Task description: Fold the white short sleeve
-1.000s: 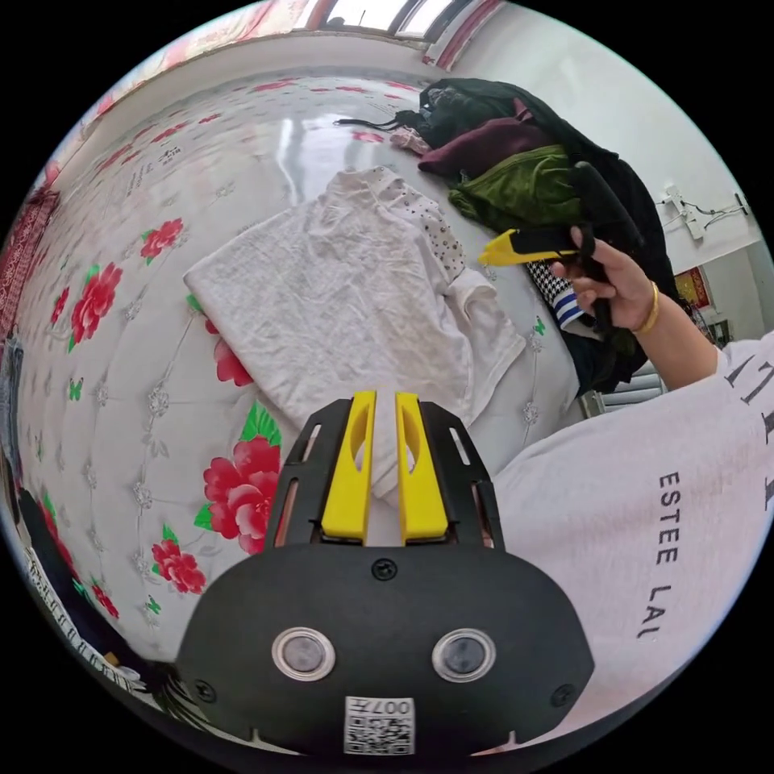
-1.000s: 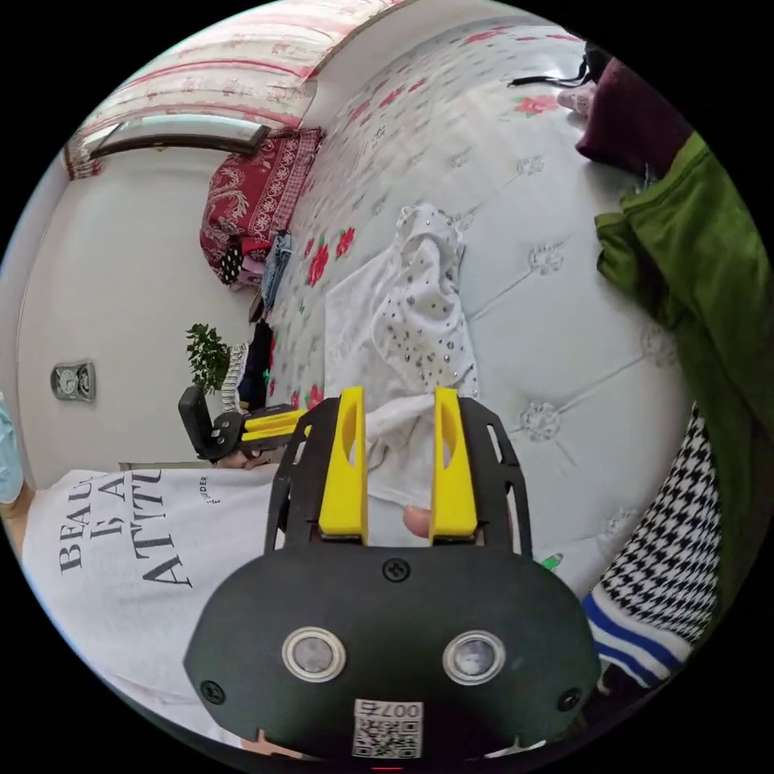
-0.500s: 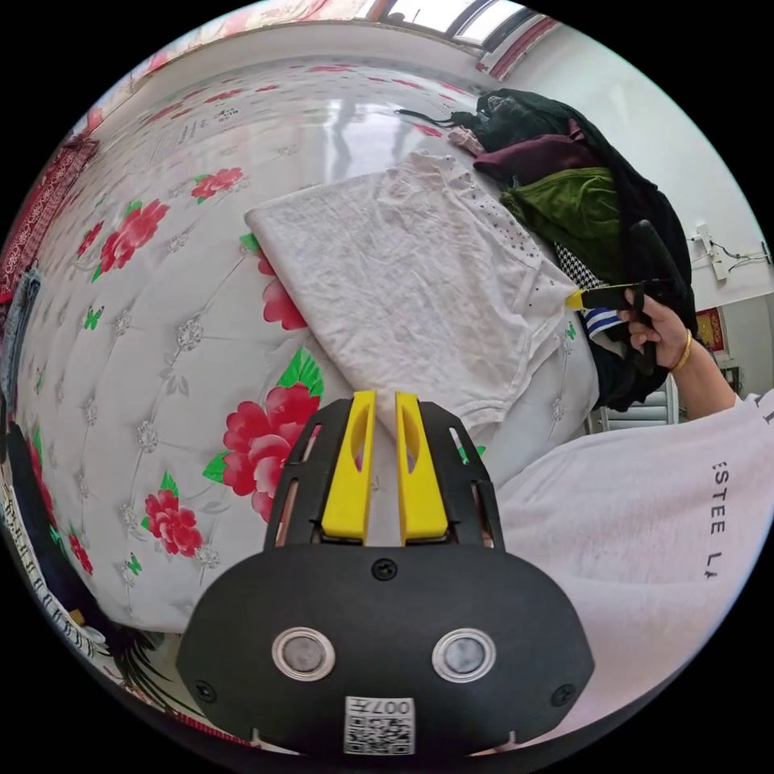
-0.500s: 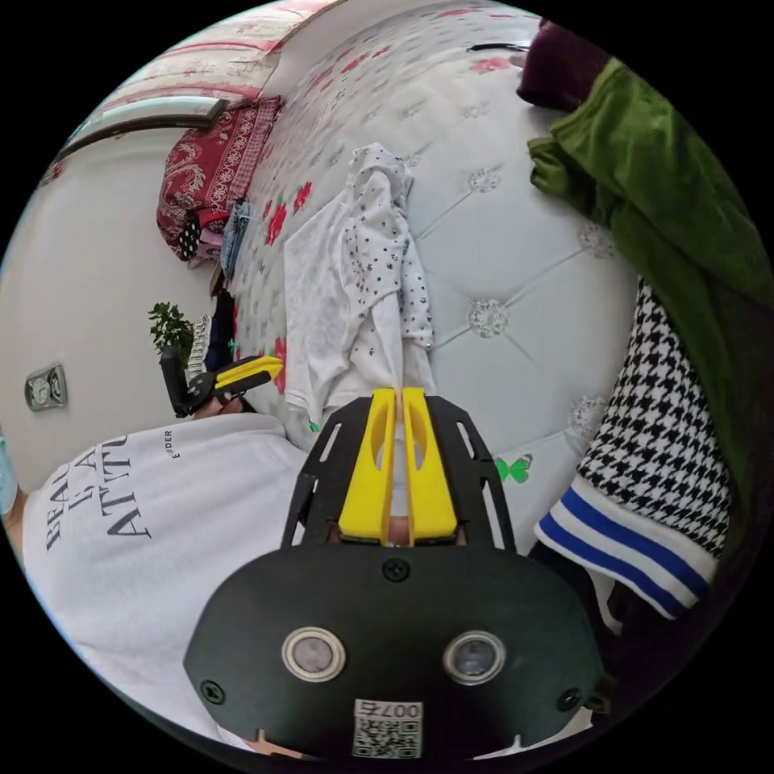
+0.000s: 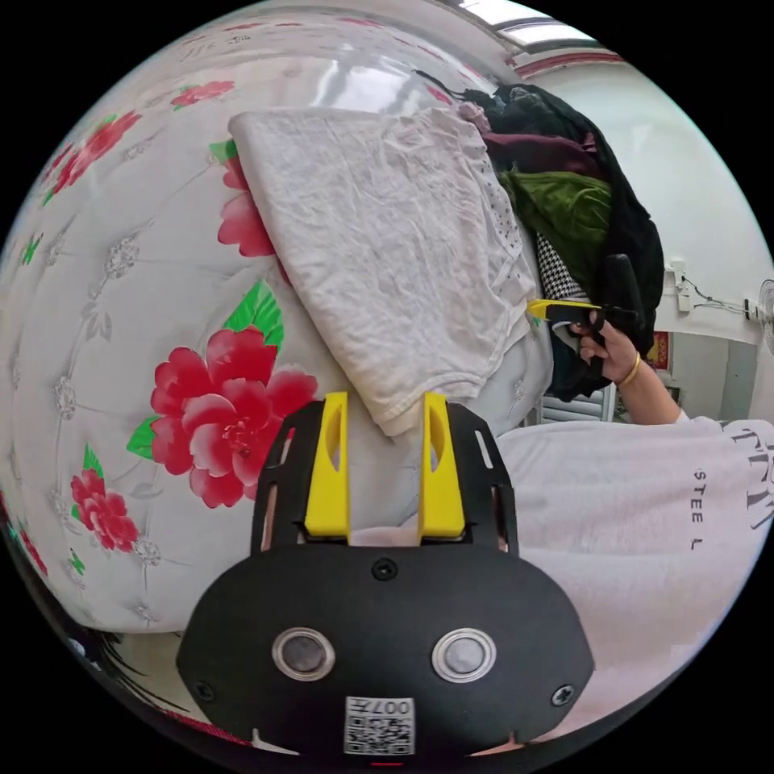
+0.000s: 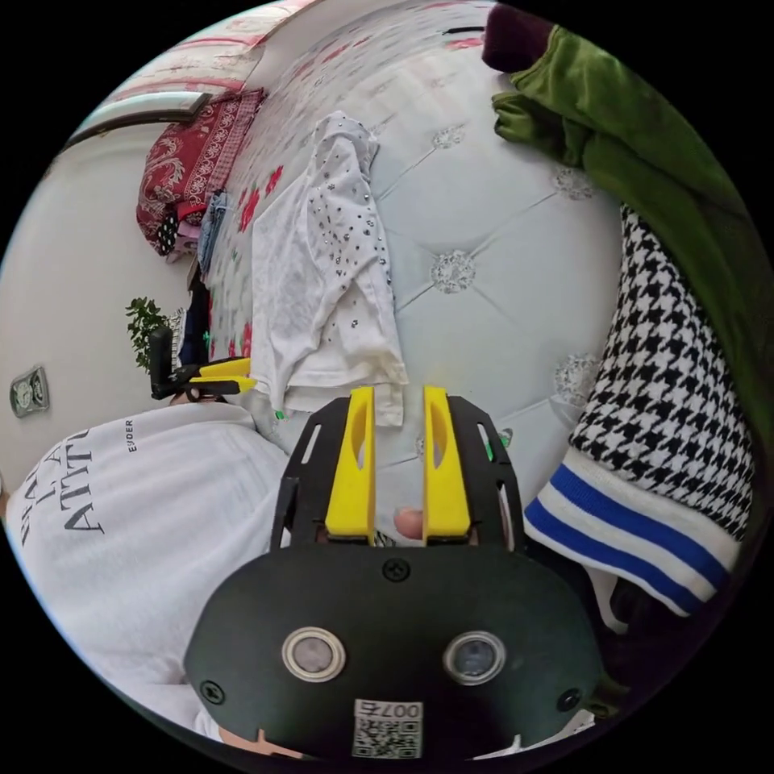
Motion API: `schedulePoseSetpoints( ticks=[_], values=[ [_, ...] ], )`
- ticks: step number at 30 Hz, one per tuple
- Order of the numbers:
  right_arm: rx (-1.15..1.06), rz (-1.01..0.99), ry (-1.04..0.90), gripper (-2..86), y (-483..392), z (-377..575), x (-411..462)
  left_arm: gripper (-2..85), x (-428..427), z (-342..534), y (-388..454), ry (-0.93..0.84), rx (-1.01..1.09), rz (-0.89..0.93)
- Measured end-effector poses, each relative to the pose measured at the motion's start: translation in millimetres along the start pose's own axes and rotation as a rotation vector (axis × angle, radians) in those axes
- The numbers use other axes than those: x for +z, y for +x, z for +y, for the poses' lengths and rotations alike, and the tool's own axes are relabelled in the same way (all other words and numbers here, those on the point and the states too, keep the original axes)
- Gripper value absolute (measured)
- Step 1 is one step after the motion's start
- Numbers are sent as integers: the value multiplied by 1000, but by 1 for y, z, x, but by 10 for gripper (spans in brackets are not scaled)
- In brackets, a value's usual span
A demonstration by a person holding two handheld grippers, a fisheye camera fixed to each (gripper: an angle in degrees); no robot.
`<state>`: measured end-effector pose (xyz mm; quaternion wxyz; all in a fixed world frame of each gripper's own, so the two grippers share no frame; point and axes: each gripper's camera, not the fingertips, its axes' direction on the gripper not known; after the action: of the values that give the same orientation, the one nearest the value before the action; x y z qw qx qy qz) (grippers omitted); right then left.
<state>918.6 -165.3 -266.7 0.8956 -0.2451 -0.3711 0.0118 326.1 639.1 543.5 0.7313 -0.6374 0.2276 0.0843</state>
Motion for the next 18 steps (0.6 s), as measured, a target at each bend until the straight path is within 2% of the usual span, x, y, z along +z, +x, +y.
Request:
schedulePoseSetpoints(
  ticks=[3,9,13,18],
  values=[
    [-28,33,-20,71,-13,0,0,105,-3,-4,-9,-25,11,-12],
    [-36,-109,-84,47,-22,-4,15,97,-6,-1,-33,-2,-19,76],
    [-37,-246,-103,20,-24,-7,28,54,-14,-7,-42,-14,64,2],
    [-102,-262,3,2,-38,23,-13,22,-46,7,-76,76,19,156]
  ],
)
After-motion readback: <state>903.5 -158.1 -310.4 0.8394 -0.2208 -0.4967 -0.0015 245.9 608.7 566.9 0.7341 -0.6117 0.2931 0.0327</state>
